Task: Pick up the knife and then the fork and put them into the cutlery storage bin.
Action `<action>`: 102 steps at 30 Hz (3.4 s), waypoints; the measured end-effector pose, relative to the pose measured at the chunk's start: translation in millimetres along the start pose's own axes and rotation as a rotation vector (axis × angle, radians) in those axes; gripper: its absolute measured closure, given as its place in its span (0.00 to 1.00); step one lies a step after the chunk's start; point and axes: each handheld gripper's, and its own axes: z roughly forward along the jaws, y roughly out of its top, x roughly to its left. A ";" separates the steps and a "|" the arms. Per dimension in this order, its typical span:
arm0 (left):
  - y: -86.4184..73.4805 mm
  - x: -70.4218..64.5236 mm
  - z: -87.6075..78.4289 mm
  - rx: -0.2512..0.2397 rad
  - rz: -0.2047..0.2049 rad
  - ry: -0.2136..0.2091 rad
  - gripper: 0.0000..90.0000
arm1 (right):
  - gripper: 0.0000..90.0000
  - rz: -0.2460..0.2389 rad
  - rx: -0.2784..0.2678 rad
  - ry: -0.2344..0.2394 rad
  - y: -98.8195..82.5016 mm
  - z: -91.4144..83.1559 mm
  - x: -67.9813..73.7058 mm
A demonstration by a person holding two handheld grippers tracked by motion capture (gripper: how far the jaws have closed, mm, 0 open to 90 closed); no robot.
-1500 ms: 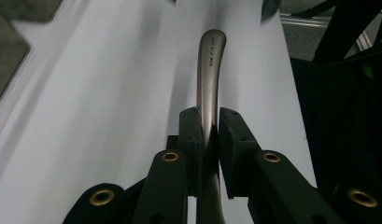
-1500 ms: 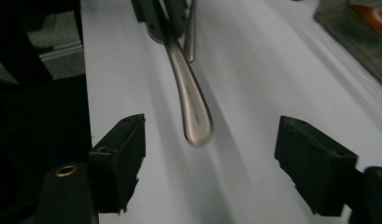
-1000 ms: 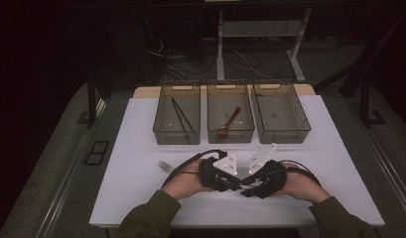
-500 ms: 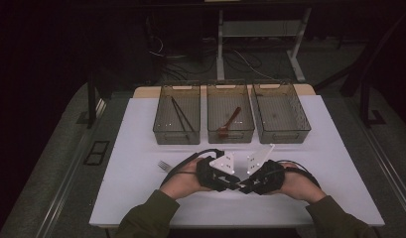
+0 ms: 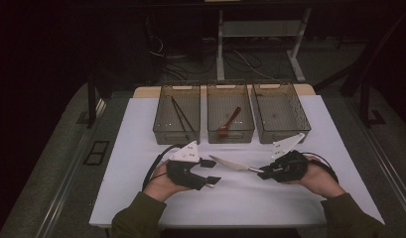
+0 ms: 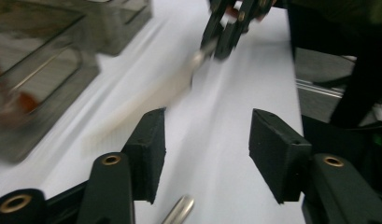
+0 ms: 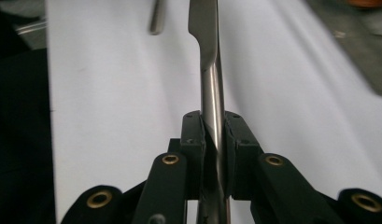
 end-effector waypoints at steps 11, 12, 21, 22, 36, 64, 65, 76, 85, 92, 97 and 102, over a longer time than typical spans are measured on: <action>-36.7 -4.2 -17.4 0.023 -0.091 0.080 0.40 | 0.93 0.145 -0.085 -0.098 -13.7 -30.7 -25.6; -39.1 -4.1 -18.8 0.022 -0.102 0.086 0.40 | 0.93 0.156 -0.090 -0.111 -13.7 -32.5 -27.6; -58.2 -4.3 -26.0 0.011 -0.158 0.172 0.27 | 0.93 0.264 -0.133 -0.206 -7.7 -53.7 -50.7; -59.4 -4.2 -25.7 0.010 -0.162 0.173 0.26 | 0.93 0.278 -0.136 -0.215 -6.8 -56.3 -55.3; -62.5 -0.9 -24.5 0.021 -0.173 0.215 0.14 | 0.93 0.490 -0.110 -0.406 2.4 -68.8 -131.2; -61.4 -1.1 -24.1 0.034 -0.158 0.192 0.15 | 0.86 0.630 0.085 -0.430 -1.2 -20.2 -185.6; -61.4 -1.2 -23.9 0.034 -0.159 0.191 0.15 | 0.84 0.633 0.067 -0.431 0.0 -22.5 -184.7; -59.2 1.2 -27.1 0.037 -0.147 0.190 0.17 | 0.45 0.523 -0.172 -0.411 6.4 -60.2 -140.8; -54.9 15.9 -27.6 0.083 -0.114 0.173 0.43 | 0.36 0.404 -0.282 -0.355 -6.5 -67.9 -80.7; -51.9 29.6 -23.5 0.125 -0.089 0.160 0.59 | 0.34 0.341 -0.320 -0.282 -24.3 -51.7 -40.0; -47.5 42.9 -18.3 0.148 -0.067 0.137 0.65 | 0.33 0.318 -0.307 -0.241 -35.9 -32.4 -14.7; -48.6 51.3 -12.5 0.190 -0.046 0.098 0.69 | 0.32 0.299 -0.280 -0.204 -48.5 -17.8 4.9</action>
